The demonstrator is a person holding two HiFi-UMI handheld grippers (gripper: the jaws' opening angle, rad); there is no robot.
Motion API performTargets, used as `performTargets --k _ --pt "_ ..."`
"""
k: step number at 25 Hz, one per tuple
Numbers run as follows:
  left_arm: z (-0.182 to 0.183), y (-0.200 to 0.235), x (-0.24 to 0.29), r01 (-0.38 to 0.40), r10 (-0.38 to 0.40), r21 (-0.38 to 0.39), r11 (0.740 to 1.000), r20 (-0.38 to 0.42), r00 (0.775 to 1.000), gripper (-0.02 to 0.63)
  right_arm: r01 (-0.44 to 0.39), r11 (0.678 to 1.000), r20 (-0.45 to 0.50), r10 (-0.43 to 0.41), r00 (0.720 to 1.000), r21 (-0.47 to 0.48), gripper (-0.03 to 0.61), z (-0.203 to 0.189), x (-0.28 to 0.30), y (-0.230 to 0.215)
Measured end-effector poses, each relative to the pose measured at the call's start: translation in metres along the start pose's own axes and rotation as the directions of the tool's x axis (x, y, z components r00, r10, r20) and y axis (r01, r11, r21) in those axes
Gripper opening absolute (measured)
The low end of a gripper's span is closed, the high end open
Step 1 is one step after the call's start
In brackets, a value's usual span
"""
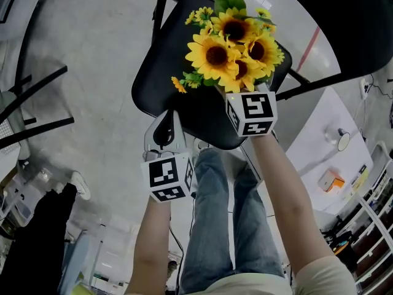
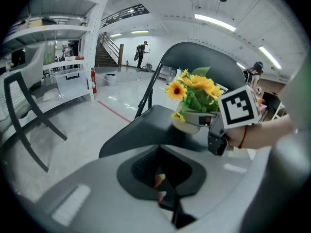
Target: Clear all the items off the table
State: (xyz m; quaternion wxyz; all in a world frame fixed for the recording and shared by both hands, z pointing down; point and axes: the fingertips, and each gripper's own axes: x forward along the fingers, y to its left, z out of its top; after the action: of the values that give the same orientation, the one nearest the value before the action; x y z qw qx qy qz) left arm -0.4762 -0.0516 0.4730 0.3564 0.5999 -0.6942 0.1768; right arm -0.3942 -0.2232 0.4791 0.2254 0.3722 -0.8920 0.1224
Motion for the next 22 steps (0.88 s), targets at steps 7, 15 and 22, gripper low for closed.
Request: performTargets --k 7,15,22 --pt "0.003 0.019 0.013 -0.003 0.003 -0.014 1.000 -0.010 1.000 0.009 -0.010 1.000 -0.013 0.010 1.000 -0.024 0.586 0.004 0.049 0.000" --pt "-0.003 0.028 0.021 -0.006 0.006 0.000 1.000 -0.010 1.000 0.009 -0.029 0.999 0.001 0.029 1.000 -0.019 0.584 0.004 0.071 -0.001" --pt "-0.011 0.019 0.020 -0.001 0.001 0.017 1.000 -0.011 1.000 0.009 -0.035 0.999 0.020 0.035 0.999 -0.024 0.586 0.000 0.068 -0.003"
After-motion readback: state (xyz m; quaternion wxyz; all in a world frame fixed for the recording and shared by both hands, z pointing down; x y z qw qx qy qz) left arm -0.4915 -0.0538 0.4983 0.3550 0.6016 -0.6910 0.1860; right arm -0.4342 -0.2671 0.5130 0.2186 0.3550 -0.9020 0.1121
